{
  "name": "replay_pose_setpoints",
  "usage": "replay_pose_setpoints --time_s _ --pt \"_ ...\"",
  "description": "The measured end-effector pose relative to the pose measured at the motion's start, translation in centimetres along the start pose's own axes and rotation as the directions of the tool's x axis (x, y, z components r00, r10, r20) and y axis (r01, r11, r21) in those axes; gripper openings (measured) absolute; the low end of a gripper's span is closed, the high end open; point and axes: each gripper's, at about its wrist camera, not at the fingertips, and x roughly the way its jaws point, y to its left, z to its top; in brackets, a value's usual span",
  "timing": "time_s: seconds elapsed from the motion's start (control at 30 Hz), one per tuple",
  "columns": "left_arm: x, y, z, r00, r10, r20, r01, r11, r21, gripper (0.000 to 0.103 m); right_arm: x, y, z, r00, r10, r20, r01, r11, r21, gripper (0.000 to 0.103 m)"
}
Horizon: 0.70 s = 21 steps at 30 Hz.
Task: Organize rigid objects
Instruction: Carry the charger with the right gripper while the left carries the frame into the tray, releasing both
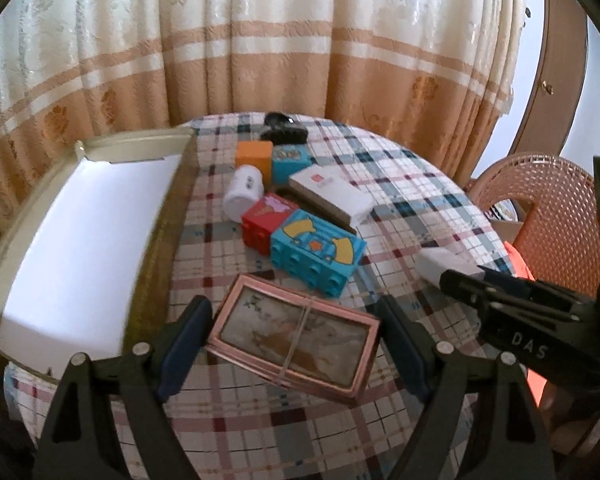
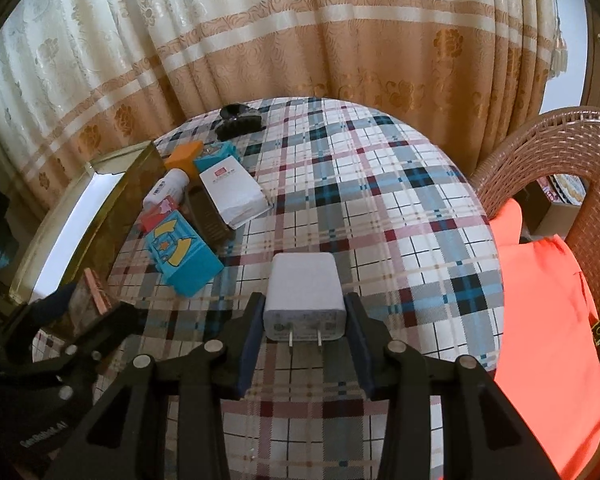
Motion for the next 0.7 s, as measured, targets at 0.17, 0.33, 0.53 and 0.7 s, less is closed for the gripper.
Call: replay_pose_setpoints --time_s 0.17,0.33,0.53,0.7 --pt "-2.1 0.8 0.6 0.998 0.021 0.063 -0.021 1.0 0.004 0.084 -1.8 1.1 0.7 0.998 0.037 0.042 -0.037 0.999 -0.01 0.042" --pt "-2.6 1.8 0.8 0.997 0.015 0.071 -0.014 1.0 -0.018 0.084 -2.1 2.8 0.9 0.998 0.032 0.061 -0.029 0.998 -0.055 0.042" --pt "-3.3 2.6 0.8 0.996 0.01 0.084 -0.007 0.999 -0.042 0.084 -2.9 3.1 1.0 0.997 0.043 0.067 -0.04 0.998 -0.04 0.042" --pt "-5.0 4.6 1.6 0.99 0.044 0.137 -0.033 0.996 -0.081 0.084 -4.4 5.6 2.4 0.989 0.096 0.113 -0.087 0.993 -0.083 0.042"
